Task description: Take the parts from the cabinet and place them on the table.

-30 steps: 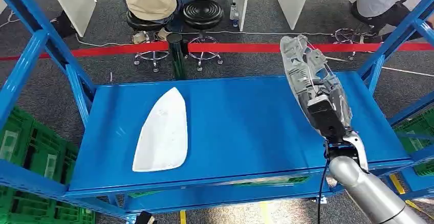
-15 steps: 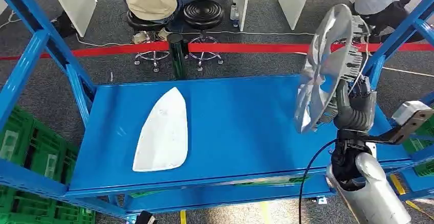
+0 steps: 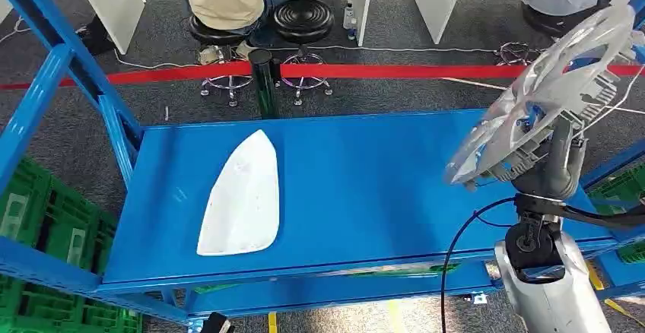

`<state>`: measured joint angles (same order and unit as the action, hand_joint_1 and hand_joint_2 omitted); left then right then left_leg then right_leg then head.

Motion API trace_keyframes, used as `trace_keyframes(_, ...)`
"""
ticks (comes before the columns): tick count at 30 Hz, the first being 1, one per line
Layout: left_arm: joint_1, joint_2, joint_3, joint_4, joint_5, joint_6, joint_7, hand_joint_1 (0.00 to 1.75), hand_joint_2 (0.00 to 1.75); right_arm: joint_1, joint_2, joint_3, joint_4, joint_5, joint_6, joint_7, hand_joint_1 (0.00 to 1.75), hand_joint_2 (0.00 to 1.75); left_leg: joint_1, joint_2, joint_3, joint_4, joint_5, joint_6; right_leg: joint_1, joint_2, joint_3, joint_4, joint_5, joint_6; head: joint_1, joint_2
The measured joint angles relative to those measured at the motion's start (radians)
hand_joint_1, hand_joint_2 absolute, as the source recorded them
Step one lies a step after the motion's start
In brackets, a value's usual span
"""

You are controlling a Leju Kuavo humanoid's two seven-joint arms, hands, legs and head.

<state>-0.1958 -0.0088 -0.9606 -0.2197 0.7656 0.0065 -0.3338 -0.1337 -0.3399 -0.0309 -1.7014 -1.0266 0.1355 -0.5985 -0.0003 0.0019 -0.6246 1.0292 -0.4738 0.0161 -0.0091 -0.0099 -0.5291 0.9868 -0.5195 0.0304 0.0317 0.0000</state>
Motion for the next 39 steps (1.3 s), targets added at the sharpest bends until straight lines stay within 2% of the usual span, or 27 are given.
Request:
trace_keyframes(3, -0.003, -0.002, 0.0, 0.0, -0.003, -0.001, 0.0, 0.0, 0.0, -0.007, 0.009, -0.008, -0.017, 0.0, 0.055, 0.021, 1.75, 1.75, 0.0, 0.0, 0.0, 0.0, 0.0, 0.0, 0.0, 0.0, 0.0, 0.0, 0.0, 0.0, 0.0, 0.0)
trace_keyframes(9, -0.003, -0.002, 0.0, 0.0, -0.005, -0.001, -0.001, 0.0, 0.0, -0.01, 0.022, -0.014, -0.043, 0.013, 0.093, 0.035, 1.75, 1.75, 0.0, 0.001, 0.0, 0.0, 0.0, 0.0, 0.0, 0.0, 0.0, 0.0, 0.0, 0.0, 0.0, 0.0)
trace_keyframes(17, -0.008, -0.003, 0.0, 0.0, -0.032, 0.04, -0.077, 0.0, 0.0, -0.012, 0.026, -0.015, -0.083, 0.096, 0.032, 0.054, 1.75, 1.75, 0.0, 0.003, 0.0, 0.0, 0.0, 0.0, 0.0, 0.0, 0.0, 0.0, 0.0, 0.0, 0.0, 0.0)
trace_keyframes(18, -0.009, -0.003, 0.0, 0.0, -0.032, 0.039, -0.083, 0.0, 1.75, -0.012, 0.026, -0.015, -0.086, 0.096, 0.029, 0.054, 1.75, 1.75, 0.0, 0.003, 0.0, 0.0, 0.0, 0.0, 0.0, 0.0, 0.0, 0.0, 0.0, 0.0, 0.0, 0.0)
trace_keyframes(25, -0.017, -0.005, 0.0, 0.0, -0.032, 0.029, -0.14, 0.0, 1.75, -0.012, 0.026, -0.015, -0.101, 0.104, 0.021, 0.056, 1.75, 1.75, 0.0, 0.004, 0.0, 0.0, 0.0, 0.0, 0.0, 0.0, 0.0, 0.0, 0.0, 0.0, 0.0, 0.0)
trace_keyframes(26, -0.018, -0.005, 0.0, 0.0, -0.032, 0.026, -0.146, 0.0, 0.0, -0.012, 0.026, -0.015, -0.103, 0.104, 0.02, 0.057, 1.75, 1.75, 0.0, 0.004, 0.0, 0.0, 0.0, 0.0, 0.0, 0.0, 0.0, 0.0, 0.0, 0.0, 0.0, 0.0)
trace_keyframes(27, -0.018, -0.005, 0.0, 0.0, -0.032, 0.022, -0.151, 0.0, 0.0, -0.012, 0.026, -0.015, -0.105, 0.105, 0.019, 0.057, 1.75, 1.75, 0.0, 0.004, 0.0, 0.0, 0.0, 0.0, 0.0, 0.0, 0.0, 0.0, 0.0, 0.0, 0.0, 0.0)
trace_keyframes(28, -0.019, -0.005, 0.0, 0.0, -0.032, 0.018, -0.155, 0.0, 1.75, -0.012, 0.026, -0.014, -0.107, 0.105, 0.017, 0.058, 1.75, 1.75, 0.0, 0.004, 0.0, 0.0, 0.0, 0.0, 0.0, 0.0, 0.0, 0.0, 0.0, 0.0, 0.0, 0.0)
trace_keyframes(31, -0.02, -0.004, 0.0, 0.0, -0.035, 0.005, -0.159, 0.0, 1.75, -0.014, 0.026, -0.014, -0.113, 0.106, 0.012, 0.058, 1.75, 1.75, 0.0, 0.004, 0.0, 0.0, 0.0, 0.0, 0.0, 0.0, 0.0, 0.0, 0.0, 0.0, 0.0, 0.0)
trace_keyframes(35, -0.021, -0.004, 0.0, 0.0, -0.036, 0.005, -0.123, 0.0, 1.75, -0.024, 0.026, -0.014, -0.115, 0.106, 0.008, 0.059, 1.75, 1.75, 0.0, 0.005, 0.0, 0.0, 0.0, 0.0, 0.0, 0.001, 0.0, 0.0, 0.0, 0.0, 0.0, 0.0)
trace_keyframes(39, -0.02, -0.004, 0.0, 0.0, -0.014, 0.008, -0.116, 0.0, 1.75, -0.027, 0.026, -0.014, -0.117, 0.124, -0.012, 0.061, 1.75, 1.75, 0.0, 0.005, 0.0, 0.0, 0.0, 0.0, 0.0, 0.001, 0.0, 0.0, 0.0, 0.0, 0.0, 0.0)
